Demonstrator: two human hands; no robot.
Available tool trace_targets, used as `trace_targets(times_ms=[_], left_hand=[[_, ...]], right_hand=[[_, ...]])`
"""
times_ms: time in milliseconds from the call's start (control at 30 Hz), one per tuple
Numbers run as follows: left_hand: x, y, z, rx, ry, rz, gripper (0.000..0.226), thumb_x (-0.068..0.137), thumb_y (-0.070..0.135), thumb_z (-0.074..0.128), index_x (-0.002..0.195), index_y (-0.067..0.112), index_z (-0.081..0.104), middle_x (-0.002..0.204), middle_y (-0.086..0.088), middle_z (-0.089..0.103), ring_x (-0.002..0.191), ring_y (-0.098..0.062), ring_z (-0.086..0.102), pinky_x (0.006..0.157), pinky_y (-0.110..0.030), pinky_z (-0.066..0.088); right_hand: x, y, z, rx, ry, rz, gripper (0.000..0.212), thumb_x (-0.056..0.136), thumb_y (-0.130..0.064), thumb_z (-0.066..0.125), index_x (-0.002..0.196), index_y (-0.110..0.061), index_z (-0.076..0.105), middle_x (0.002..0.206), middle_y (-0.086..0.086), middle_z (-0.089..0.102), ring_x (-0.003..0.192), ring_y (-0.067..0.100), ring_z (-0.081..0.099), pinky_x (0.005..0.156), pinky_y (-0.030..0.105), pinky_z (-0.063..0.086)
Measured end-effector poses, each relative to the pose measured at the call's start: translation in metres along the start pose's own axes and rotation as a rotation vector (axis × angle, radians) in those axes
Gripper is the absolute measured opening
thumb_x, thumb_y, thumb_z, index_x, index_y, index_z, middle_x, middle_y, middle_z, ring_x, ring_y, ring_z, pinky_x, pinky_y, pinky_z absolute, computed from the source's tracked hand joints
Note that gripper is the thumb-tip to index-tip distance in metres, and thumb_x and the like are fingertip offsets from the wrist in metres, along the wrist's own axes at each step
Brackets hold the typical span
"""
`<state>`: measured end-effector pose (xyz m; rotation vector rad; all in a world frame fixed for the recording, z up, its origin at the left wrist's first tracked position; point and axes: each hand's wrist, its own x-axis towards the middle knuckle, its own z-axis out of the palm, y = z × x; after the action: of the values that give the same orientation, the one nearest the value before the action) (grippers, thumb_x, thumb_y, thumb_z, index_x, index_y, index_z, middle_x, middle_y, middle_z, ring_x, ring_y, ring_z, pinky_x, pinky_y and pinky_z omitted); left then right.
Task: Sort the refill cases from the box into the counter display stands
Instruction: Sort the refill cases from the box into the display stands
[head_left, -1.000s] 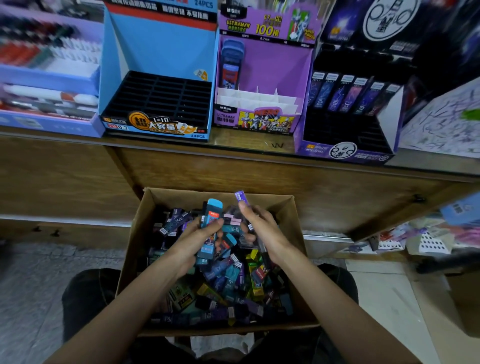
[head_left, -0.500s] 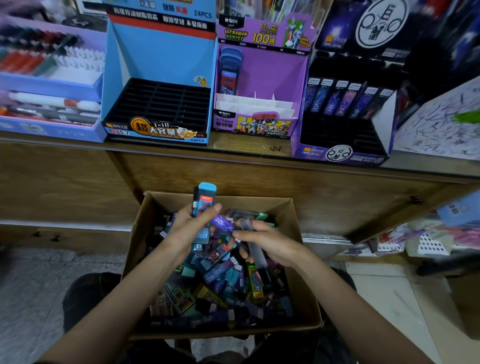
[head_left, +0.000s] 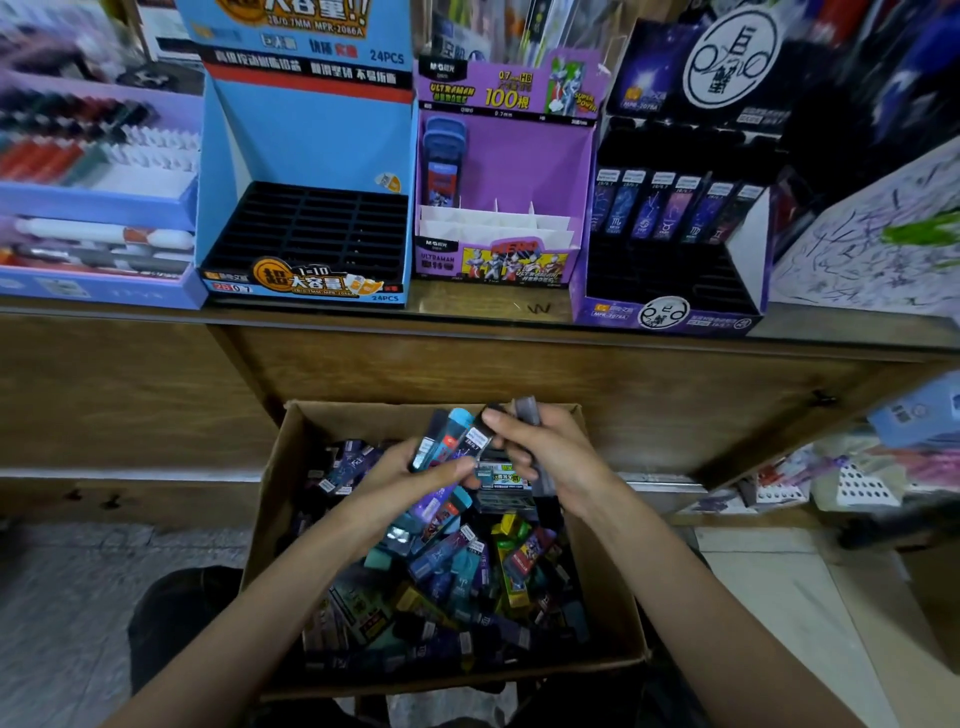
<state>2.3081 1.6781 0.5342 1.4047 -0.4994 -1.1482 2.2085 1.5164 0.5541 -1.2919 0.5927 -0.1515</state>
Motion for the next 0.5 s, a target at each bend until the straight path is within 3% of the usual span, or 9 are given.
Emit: trace_targets(times_ms=[100, 200, 300, 500], left_hand=[[0.005, 0.004, 0.01, -0.057, 0.072, 0.012, 0.037, 0.071, 0.035, 0.074, 0.1, 0.014, 0.066, 0.085, -0.01, 0.073, 0.062, -0.009, 0.064, 0.054, -0.021, 0.049], [0.006, 0.002, 0.011, -0.134, 0.138, -0.001, 0.04, 0.065, 0.034, 0.075, 0.098, 0.013, 0.064, 0.079, -0.008, 0.072, 0.057, -0.012, 0.061, 0.052, -0.022, 0.049], [0.005, 0.0, 0.009, -0.144, 0.189, 0.023, 0.036, 0.066, 0.032, 0.075, 0.095, 0.015, 0.064, 0.074, -0.004, 0.07, 0.061, -0.014, 0.061, 0.054, -0.023, 0.05], [0.006, 0.004, 0.01, -0.154, 0.311, 0.11, 0.033, 0.065, 0.034, 0.072, 0.092, 0.017, 0.064, 0.071, 0.005, 0.071, 0.065, -0.008, 0.066, 0.058, -0.022, 0.054]], right_hand=[[-0.001, -0.007, 0.007, -0.026, -0.019, -0.024, 0.023, 0.085, -0.028, 0.066, 0.071, -0.013, 0.056, 0.061, 0.0, 0.05, 0.043, 0.005, 0.037, 0.038, 0.017, 0.029], [-0.005, -0.011, 0.008, 0.015, -0.008, 0.037, 0.027, 0.094, -0.042, 0.048, 0.097, -0.016, 0.056, 0.07, 0.0, 0.054, 0.053, 0.008, 0.041, 0.049, 0.021, 0.035], [-0.011, -0.009, 0.004, 0.092, -0.025, 0.06, 0.03, 0.099, -0.03, 0.026, 0.104, -0.017, 0.053, 0.075, 0.0, 0.06, 0.069, 0.011, 0.049, 0.066, 0.026, 0.038], [-0.019, -0.007, 0.005, -0.182, -0.123, 0.07, 0.017, 0.095, -0.005, 0.044, 0.107, -0.016, 0.05, 0.099, 0.006, 0.065, 0.099, 0.017, 0.059, 0.087, 0.026, 0.043]])
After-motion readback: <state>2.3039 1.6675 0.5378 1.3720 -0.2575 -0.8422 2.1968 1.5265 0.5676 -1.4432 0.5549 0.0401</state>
